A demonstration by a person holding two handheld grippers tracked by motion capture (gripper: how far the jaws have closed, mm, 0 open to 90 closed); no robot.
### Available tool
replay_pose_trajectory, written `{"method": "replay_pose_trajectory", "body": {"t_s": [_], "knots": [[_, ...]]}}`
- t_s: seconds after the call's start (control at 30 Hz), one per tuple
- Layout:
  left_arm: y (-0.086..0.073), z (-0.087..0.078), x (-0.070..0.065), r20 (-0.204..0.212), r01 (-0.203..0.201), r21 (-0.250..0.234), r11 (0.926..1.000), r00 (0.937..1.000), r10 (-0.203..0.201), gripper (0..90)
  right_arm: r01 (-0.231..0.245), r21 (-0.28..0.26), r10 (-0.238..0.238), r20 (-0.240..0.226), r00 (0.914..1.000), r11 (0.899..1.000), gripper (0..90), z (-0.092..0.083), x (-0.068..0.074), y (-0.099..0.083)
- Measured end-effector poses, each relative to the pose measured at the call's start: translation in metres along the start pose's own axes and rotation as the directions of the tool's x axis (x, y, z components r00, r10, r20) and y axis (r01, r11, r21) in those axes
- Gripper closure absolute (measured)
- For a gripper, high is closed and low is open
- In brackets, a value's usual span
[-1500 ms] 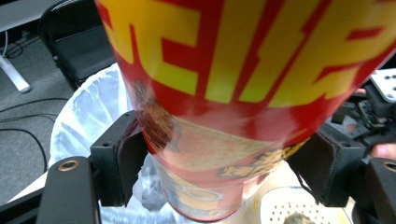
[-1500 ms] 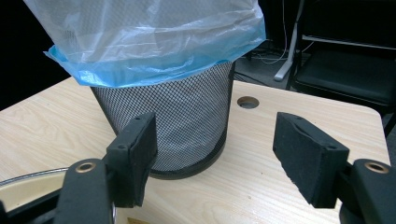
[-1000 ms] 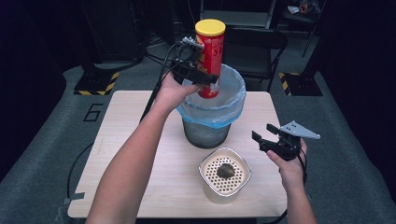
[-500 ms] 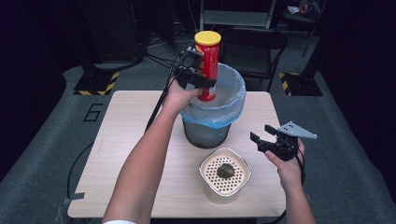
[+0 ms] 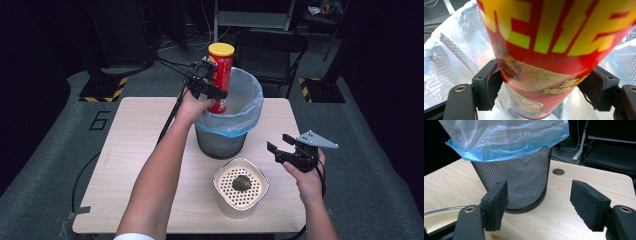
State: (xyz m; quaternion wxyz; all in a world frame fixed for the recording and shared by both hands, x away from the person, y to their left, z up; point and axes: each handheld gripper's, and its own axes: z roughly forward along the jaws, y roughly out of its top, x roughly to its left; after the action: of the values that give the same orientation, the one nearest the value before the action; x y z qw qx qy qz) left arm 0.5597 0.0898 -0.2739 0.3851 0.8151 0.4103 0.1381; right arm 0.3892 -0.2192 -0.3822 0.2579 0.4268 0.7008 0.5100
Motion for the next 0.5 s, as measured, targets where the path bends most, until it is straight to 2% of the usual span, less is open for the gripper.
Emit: {"method": "replay_pose_trajectory", "body": {"t_s": [0.1,0.13,0.17,0.3,0.47,0.5], "knots": [[0.001,-0.001,0.002,0.001,0.009,0.002,1.0,1.0,-0.009,21.9,-0.001,0.0,0.001,0.001,1.0,1.0,30.1,0.0,0.0,0.0],[0.001,-0.002,0.002,-0.003,0.012,-0.005,0.9999,0.9999,-0.012,20.1,0.002,0.001,-0.002,-0.001,1.0,1.0,30.1,0.0,0.0,0.0],[0.001,-0.003,0.002,-0.019,0.02,-0.021,0.9996,0.9996,-0.02,14.2,0.002,-0.001,-0.002,0.0,1.0,1.0,30.1,0.0,0.0,0.0],[0.001,-0.011,0.003,-0.012,0.024,-0.028,0.9993,0.9996,-0.024,13.8,-0.005,0.0,0.005,-0.003,1.0,1.0,30.1,0.0,0.001,0.0],[0.0,-0.024,0.004,-0.015,0.013,-0.056,0.9984,0.9998,-0.014,15.0,-0.004,0.002,0.004,-0.001,1.0,1.0,30.2,0.001,0.002,0.0],[0.0,-0.031,0.004,-0.013,0.004,-0.057,0.9984,0.9999,-0.004,15.7,-0.001,0.002,0.001,-0.005,1.0,1.0,30.2,0.001,0.002,0.0]]}}
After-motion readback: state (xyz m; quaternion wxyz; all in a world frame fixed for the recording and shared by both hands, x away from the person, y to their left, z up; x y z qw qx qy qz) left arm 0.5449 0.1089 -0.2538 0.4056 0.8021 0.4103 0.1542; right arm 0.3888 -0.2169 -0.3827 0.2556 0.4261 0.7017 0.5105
